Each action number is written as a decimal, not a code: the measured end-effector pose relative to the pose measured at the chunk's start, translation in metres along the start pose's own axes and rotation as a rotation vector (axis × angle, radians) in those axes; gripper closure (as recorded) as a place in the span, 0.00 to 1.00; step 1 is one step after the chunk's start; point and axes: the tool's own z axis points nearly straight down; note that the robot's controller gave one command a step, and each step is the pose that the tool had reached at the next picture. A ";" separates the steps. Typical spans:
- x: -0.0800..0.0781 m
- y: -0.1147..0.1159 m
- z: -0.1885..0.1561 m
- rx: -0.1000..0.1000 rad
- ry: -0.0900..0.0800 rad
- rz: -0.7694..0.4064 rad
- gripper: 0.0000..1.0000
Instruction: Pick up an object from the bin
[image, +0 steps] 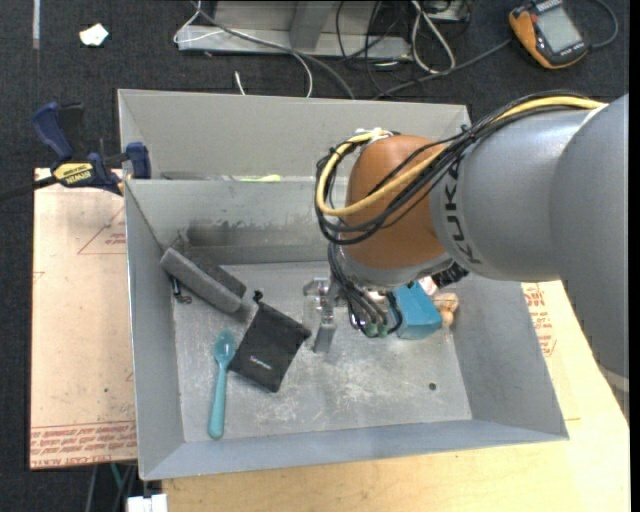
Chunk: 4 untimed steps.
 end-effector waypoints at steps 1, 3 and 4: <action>-0.021 0.005 0.007 -0.003 -0.016 -0.093 1.00; -0.007 0.003 0.005 -0.002 -0.010 -0.179 1.00; -0.031 0.024 0.017 -0.003 -0.020 -0.342 1.00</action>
Offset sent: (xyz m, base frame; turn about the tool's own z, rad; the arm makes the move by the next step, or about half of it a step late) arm 0.0041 -0.0040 -0.0686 -0.1838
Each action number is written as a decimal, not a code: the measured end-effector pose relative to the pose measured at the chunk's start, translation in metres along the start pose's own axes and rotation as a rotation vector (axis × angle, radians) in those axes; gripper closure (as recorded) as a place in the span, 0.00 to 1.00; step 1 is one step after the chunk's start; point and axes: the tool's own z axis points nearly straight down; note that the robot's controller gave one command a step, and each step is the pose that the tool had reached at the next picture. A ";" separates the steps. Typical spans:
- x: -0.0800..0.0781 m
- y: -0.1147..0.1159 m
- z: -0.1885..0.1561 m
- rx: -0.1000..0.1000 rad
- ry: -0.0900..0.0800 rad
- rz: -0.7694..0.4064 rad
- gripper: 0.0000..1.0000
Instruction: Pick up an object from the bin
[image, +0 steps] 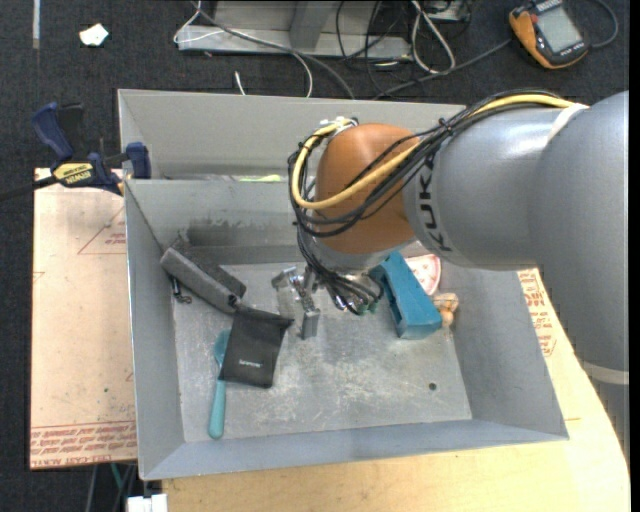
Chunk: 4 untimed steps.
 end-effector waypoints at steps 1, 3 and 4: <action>-0.026 0.020 0.050 -0.001 0.003 0.026 1.00; 0.028 0.005 0.018 -0.003 0.004 0.055 1.00; 0.005 0.012 0.053 -0.003 0.001 0.023 1.00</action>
Offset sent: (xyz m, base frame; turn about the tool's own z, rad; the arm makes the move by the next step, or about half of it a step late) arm 0.0051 0.0094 0.1264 -0.0508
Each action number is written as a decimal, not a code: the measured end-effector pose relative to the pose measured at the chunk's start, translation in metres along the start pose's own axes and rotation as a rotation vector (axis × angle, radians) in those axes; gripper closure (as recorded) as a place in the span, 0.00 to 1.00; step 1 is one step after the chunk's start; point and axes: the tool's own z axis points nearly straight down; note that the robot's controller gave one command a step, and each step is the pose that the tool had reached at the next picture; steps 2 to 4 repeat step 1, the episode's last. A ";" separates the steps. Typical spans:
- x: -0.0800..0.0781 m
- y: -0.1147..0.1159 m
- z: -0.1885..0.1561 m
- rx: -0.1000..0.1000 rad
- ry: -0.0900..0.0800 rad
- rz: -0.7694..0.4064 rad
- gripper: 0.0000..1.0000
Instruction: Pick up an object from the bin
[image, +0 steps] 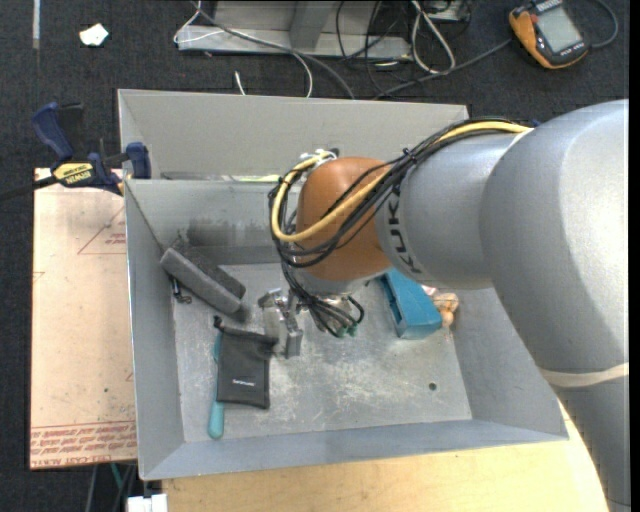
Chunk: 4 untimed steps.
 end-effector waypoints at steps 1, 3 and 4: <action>-0.016 -0.004 0.005 -0.004 0.001 -0.262 1.00; -0.016 -0.004 0.005 -0.004 0.001 -0.262 1.00; -0.016 -0.004 0.005 -0.004 0.001 -0.262 1.00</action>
Offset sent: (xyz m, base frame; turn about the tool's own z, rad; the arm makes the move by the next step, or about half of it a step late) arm 0.0067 0.0155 -0.0056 -0.0392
